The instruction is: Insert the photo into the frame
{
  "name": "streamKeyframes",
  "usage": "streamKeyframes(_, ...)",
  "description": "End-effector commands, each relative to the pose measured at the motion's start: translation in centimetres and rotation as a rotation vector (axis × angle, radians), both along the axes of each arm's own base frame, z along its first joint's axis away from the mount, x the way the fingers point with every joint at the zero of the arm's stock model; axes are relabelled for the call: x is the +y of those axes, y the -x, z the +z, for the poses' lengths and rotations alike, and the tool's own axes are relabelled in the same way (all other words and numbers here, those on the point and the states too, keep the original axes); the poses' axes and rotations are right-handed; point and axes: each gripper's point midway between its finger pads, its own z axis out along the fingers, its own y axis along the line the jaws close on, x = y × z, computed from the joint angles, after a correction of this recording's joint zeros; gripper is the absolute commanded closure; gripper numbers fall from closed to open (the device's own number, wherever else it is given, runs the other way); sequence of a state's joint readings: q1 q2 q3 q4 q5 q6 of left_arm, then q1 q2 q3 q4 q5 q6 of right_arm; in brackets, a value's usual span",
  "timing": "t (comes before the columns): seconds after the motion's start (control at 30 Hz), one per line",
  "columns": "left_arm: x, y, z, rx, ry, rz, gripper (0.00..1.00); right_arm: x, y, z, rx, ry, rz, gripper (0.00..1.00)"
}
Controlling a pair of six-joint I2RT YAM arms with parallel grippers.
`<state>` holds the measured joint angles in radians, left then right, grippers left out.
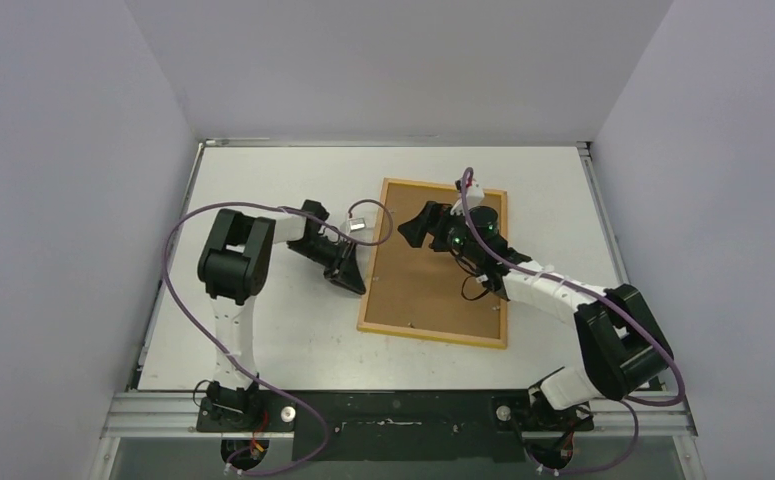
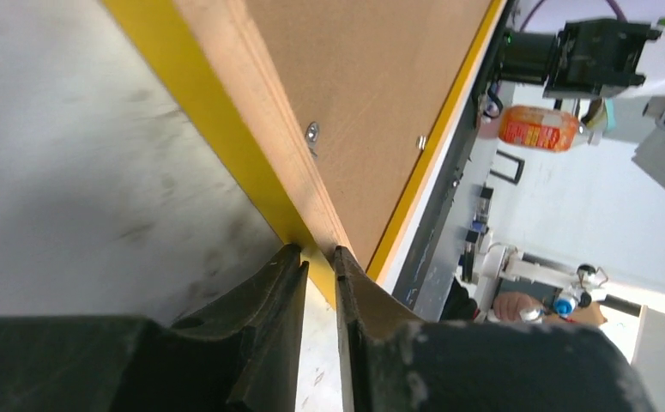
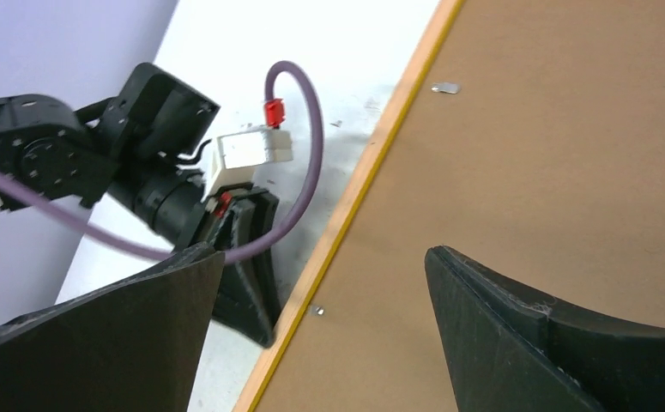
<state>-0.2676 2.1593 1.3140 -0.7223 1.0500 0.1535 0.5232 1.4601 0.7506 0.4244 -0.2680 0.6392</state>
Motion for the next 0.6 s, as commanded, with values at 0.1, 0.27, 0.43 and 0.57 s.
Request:
streamKeyframes(0.1,-1.2,0.4,4.6,-0.107,0.177,-0.043,0.73,-1.5,-2.5,-1.6,0.043,0.014,-0.084,0.09)
streamKeyframes(0.27,3.7,-4.0,7.8,-0.187,0.206,0.113,0.63,1.5,-5.3,-3.6,0.061,0.119,-0.089,0.18)
streamKeyframes(0.43,9.6,-7.8,9.6,-0.236,0.156,0.282,0.62,5.9,-7.6,-6.7,0.073,0.314,-0.059,0.30)
streamKeyframes(0.57,12.2,-8.4,9.9,-0.245,0.129,0.345,0.61,7.8,-9.1,-7.4,0.061,0.422,-0.072,0.39)
